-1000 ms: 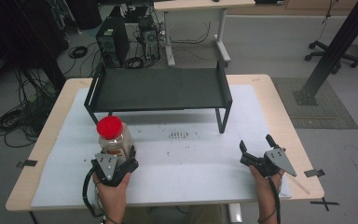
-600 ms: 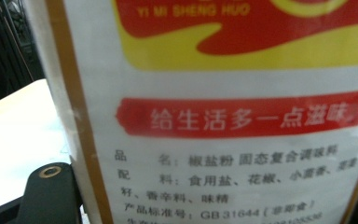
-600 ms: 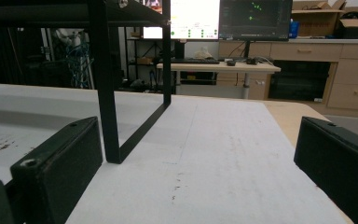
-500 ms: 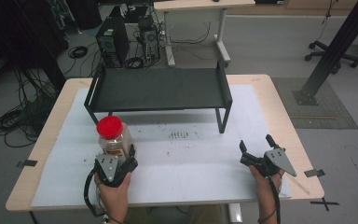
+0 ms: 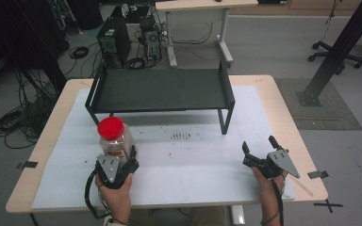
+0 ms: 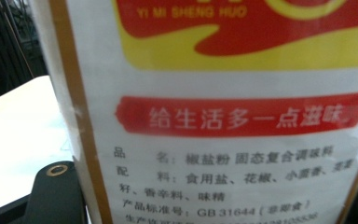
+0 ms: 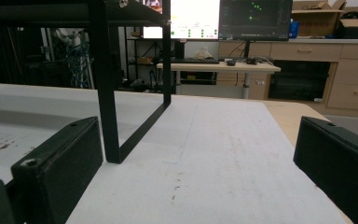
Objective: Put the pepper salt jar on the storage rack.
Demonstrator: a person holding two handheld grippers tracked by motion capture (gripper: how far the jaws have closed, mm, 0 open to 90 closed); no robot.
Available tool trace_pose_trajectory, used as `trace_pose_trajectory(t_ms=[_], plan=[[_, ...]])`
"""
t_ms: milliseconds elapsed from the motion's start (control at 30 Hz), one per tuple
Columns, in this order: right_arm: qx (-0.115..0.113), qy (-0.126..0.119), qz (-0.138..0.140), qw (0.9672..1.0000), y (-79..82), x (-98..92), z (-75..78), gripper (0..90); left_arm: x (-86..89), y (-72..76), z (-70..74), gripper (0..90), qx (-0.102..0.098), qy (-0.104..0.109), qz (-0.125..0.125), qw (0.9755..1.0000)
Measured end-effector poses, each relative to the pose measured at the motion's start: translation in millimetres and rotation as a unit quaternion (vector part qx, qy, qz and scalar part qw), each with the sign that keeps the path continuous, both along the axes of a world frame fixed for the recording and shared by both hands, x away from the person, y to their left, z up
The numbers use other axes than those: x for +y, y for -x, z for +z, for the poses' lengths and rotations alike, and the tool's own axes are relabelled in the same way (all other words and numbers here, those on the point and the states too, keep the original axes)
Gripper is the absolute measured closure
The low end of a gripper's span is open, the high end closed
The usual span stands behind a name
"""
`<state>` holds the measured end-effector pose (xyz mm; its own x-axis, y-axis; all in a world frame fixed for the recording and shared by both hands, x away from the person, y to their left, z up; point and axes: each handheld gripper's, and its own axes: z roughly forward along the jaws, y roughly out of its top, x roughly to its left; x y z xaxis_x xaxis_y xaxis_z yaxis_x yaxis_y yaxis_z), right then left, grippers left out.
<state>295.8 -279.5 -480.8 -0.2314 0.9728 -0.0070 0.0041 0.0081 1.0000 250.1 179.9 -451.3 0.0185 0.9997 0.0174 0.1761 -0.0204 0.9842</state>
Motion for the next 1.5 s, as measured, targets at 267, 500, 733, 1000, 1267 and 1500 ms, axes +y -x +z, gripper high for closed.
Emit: trace_pose_trajectory(t_ms=[267, 500, 733, 1000, 1267, 1500], plan=[[0.000, 0.000, 0.002, 1.0000, 0.0, 0.0, 0.0, 1.5, 1.4, 1.8, 8.0, 26.1, 0.003, 0.008, -0.003, 1.0000], [-0.001, 0.000, 0.002, 1.0000, 0.0, -0.1, 0.0, 1.4, 1.5, 4.5, 21.4, 26.1, -0.005, 0.003, -0.011, 0.9999], [-0.001, -0.001, 0.002, 1.0000, 0.0, -0.2, 0.0, 1.4, 2.8, 7.8, 32.9, 26.1, -0.007, 0.010, -0.015, 0.9998], [0.000, 0.000, 0.002, 1.0000, 0.0, -0.2, 0.1, 1.5, 5.0, 10.5, 42.9, 26.1, -0.004, 0.014, -0.017, 0.9997], [0.001, -0.001, 0.003, 1.0000, -0.1, -0.2, 0.1, 1.5, 6.7, 11.4, 53.3, 26.0, -0.005, 0.023, -0.021, 0.9995], [0.001, -0.001, 0.002, 1.0000, -0.3, -0.3, 0.1, 1.2, 5.8, 11.4, 68.7, 26.0, -0.010, 0.023, -0.026, 0.9993]])
